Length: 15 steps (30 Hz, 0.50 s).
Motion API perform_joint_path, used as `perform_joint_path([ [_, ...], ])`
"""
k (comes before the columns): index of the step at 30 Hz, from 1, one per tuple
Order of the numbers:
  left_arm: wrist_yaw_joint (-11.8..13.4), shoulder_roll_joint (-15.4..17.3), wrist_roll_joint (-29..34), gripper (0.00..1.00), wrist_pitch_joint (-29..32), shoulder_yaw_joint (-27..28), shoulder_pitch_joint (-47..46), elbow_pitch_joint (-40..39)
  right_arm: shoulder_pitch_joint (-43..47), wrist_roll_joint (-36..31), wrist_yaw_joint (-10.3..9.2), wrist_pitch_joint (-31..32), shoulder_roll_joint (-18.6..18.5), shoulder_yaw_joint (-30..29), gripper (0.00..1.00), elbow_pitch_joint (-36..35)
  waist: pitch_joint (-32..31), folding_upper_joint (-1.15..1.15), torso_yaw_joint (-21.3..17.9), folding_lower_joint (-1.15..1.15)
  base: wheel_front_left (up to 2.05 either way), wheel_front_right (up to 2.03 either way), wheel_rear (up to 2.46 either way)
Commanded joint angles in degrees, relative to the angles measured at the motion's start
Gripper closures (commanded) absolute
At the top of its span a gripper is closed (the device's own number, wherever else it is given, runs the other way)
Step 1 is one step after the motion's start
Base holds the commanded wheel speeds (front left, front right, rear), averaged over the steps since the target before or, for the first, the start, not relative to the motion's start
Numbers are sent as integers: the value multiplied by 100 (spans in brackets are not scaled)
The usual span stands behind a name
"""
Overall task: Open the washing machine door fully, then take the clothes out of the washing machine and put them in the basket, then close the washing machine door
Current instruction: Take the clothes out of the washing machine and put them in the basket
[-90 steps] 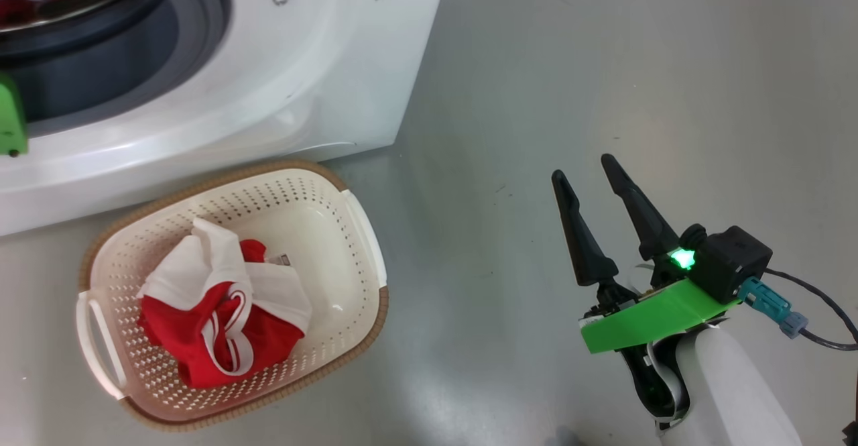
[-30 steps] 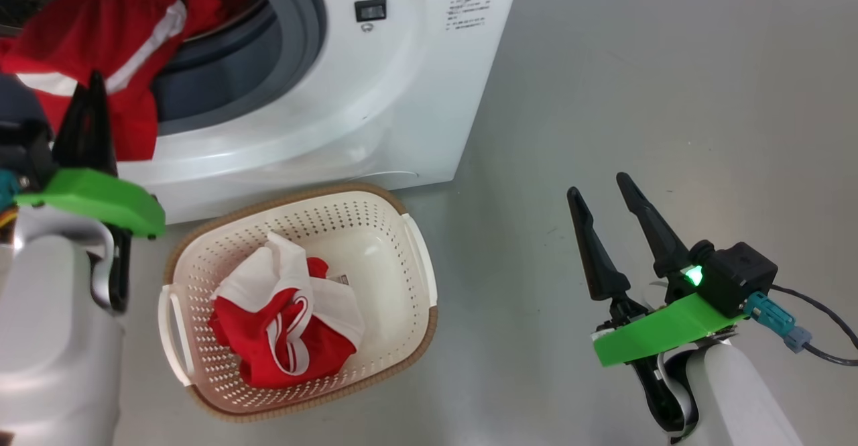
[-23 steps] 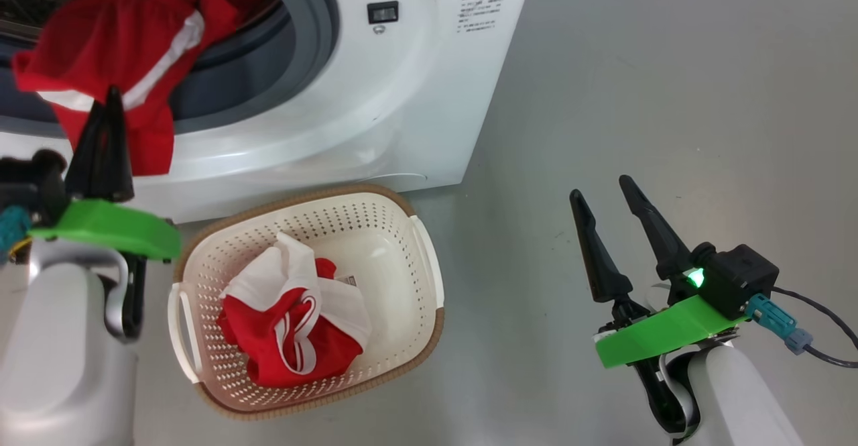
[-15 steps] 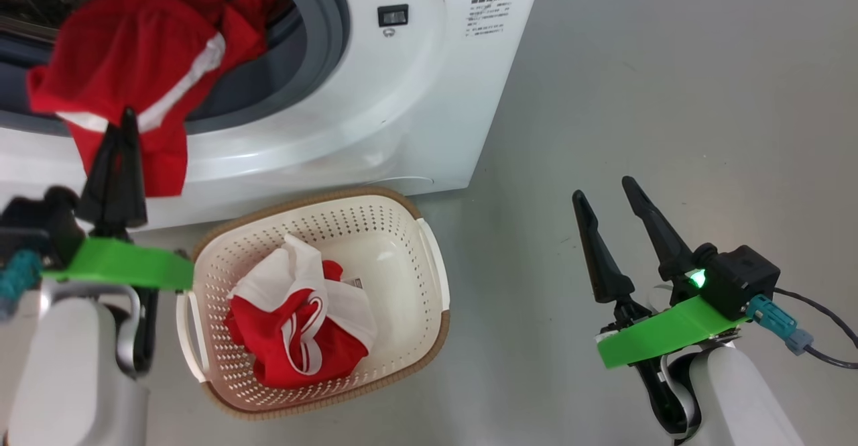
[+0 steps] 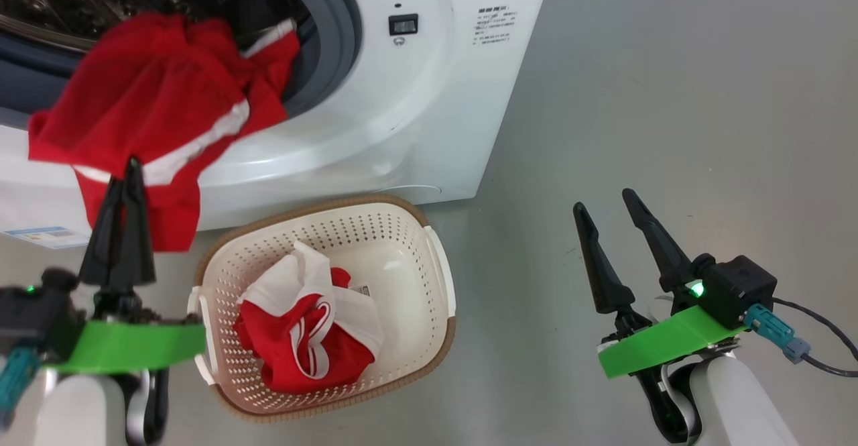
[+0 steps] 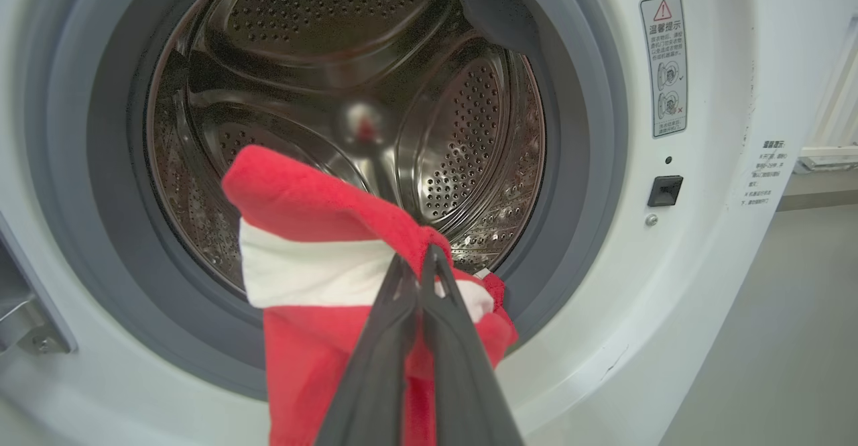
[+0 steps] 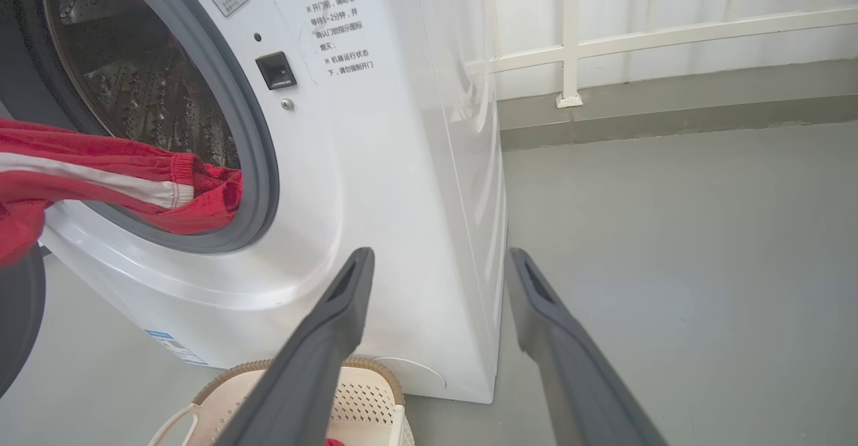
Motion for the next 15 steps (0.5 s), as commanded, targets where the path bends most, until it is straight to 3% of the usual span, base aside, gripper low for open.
perform_joint_path([
  [1,34,100,56,100,-46,222,91,-243,110,-39,9,-27,41,140,0,-116,-13,0,3,0,0,0,0],
  [15,140,-101,297,100,-46,168,859,-1751,160,-95,9,-27,41,135,0,-67,-124,0,127,0,0,0,0],
])
